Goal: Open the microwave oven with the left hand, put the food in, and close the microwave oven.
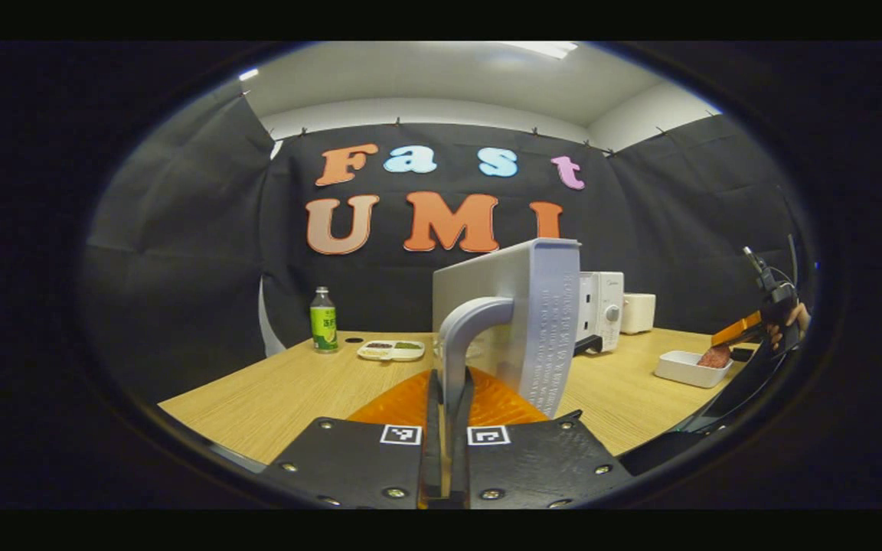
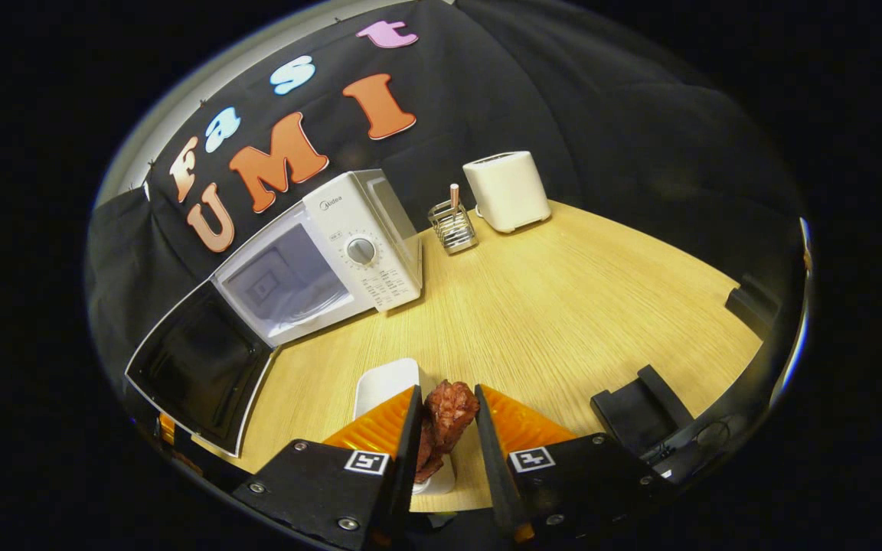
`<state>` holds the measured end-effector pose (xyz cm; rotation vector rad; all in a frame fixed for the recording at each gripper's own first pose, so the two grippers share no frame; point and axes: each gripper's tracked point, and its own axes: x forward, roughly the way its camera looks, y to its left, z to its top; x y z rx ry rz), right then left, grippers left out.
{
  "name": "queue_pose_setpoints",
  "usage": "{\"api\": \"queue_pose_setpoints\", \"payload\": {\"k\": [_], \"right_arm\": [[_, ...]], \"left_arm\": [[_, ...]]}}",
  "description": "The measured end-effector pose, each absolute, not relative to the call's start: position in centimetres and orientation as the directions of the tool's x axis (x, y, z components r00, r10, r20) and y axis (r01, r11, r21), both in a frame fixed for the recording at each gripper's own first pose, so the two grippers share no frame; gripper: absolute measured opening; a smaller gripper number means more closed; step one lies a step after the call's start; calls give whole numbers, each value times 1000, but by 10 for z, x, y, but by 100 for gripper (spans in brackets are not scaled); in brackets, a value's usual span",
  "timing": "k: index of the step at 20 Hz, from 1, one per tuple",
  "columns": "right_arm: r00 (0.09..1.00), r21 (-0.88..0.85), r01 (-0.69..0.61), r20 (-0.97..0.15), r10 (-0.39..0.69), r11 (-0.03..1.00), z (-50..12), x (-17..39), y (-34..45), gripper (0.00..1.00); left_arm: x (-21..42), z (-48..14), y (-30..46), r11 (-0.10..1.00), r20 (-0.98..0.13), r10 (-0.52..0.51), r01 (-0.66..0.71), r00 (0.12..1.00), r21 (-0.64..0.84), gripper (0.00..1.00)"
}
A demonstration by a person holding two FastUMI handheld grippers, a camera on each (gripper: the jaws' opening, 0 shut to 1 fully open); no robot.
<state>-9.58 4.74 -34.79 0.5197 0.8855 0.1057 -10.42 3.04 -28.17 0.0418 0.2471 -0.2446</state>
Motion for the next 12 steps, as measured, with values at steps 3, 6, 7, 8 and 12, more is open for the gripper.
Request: {"api": "queue_pose_setpoints", "payload": {"k": [3, 6, 7, 8, 12], "right_arm": [[636, 492, 134, -708, 306, 860, -342, -95, 48, 39], [644, 525, 145, -694, 323, 839, -329, -92, 56, 27], [652, 540, 141, -681, 332, 830, -322, -88, 60, 24], [657, 543, 127, -673, 340, 830, -317, -88, 67, 20], [681, 474, 60, -663, 311, 878, -303, -83, 81, 17]], "left_arm": [[-102, -282, 40, 962, -253, -262, 272, 931, 2, 7], [-100, -281, 50, 963, -255, -265, 269, 930, -21, 7], [-101, -281, 51, 963, -256, -265, 271, 930, -15, 10], [-102, -282, 51, 962, -257, -264, 272, 930, -5, 12], [-101, -282, 56, 963, -255, -262, 270, 931, -5, 42]]}}
